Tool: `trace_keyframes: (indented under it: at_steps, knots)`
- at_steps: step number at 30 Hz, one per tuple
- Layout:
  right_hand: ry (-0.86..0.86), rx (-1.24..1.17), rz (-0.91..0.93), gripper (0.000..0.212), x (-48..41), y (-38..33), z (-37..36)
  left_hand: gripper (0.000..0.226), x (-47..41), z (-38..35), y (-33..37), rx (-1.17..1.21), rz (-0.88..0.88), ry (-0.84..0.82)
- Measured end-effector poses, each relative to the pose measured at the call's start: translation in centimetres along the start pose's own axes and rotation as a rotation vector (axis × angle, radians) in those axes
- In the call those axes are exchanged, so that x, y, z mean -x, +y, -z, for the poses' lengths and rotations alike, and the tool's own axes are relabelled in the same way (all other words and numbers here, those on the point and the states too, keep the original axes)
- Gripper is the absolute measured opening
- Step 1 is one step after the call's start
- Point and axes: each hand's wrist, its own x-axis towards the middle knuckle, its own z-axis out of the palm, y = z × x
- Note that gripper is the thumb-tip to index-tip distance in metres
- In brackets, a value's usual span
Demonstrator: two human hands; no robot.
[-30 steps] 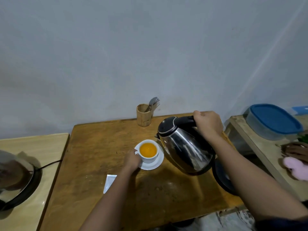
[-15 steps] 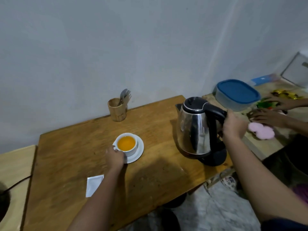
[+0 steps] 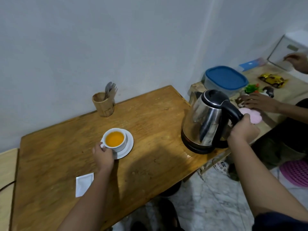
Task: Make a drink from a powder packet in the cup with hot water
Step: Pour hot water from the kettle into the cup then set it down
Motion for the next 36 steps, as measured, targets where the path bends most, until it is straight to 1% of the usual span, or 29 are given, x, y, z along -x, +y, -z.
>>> trace_keyframes:
  at_steps: [3, 5, 6, 8, 9, 12, 16, 21, 26, 29, 33, 36]
  knots:
    - [0.013, -0.013, 0.003, 0.021, -0.8, 0.0, 0.4, 0.035, 0.0, 0.0, 0.0, 0.001, 0.003, -0.003]
    - [0.019, -0.037, 0.002, 0.028, -1.5, 0.1, 0.5, 0.036, -0.1, 0.0, 0.0, 0.003, 0.008, -0.013]
    - [0.024, -0.047, 0.004, 0.026, -1.7, 0.1, 0.6, 0.036, -0.1, 0.0, 0.0, 0.002, 0.008, -0.017]
    - [0.027, -0.06, 0.013, 0.016, -1.9, 0.0, 0.7, 0.035, -0.1, 0.0, 0.0, -0.001, 0.005, -0.009]
    - [0.018, -0.07, 0.014, 0.016, -2.0, 0.0, 0.8, 0.034, 0.0, 0.1, 0.0, -0.001, 0.003, -0.004]
    - [-0.017, -0.112, 0.036, 0.022, -2.4, 0.3, 0.7, 0.033, 0.3, 0.0, 0.0, 0.001, -0.005, 0.005]
    - [-0.052, -0.11, 0.072, 0.028, -2.5, 0.5, 0.7, 0.034, 0.4, -0.1, 0.1, -0.008, -0.003, 0.01]
    - [-0.065, -0.162, 0.093, 0.035, -2.8, 1.6, 1.4, 0.035, 0.6, -0.2, -0.2, -0.013, -0.004, -0.013]
    - [-0.086, -0.133, 0.135, 0.038, -2.7, 1.7, 1.5, 0.036, 0.6, 0.0, -0.1, -0.016, 0.0, -0.024]
    - [-0.11, -0.087, 0.17, 0.04, -2.7, 2.1, 1.7, 0.037, 0.4, 0.1, -0.2, -0.019, -0.001, -0.037]
    - [-0.099, 0.002, 0.17, 0.041, -2.9, 2.3, 1.8, 0.037, 0.4, 0.2, -0.2, -0.022, -0.004, -0.042]
    - [-0.099, 0.063, 0.171, 0.031, -3.2, 2.4, 2.0, 0.037, 0.2, 0.2, -0.4, -0.024, -0.017, -0.042]
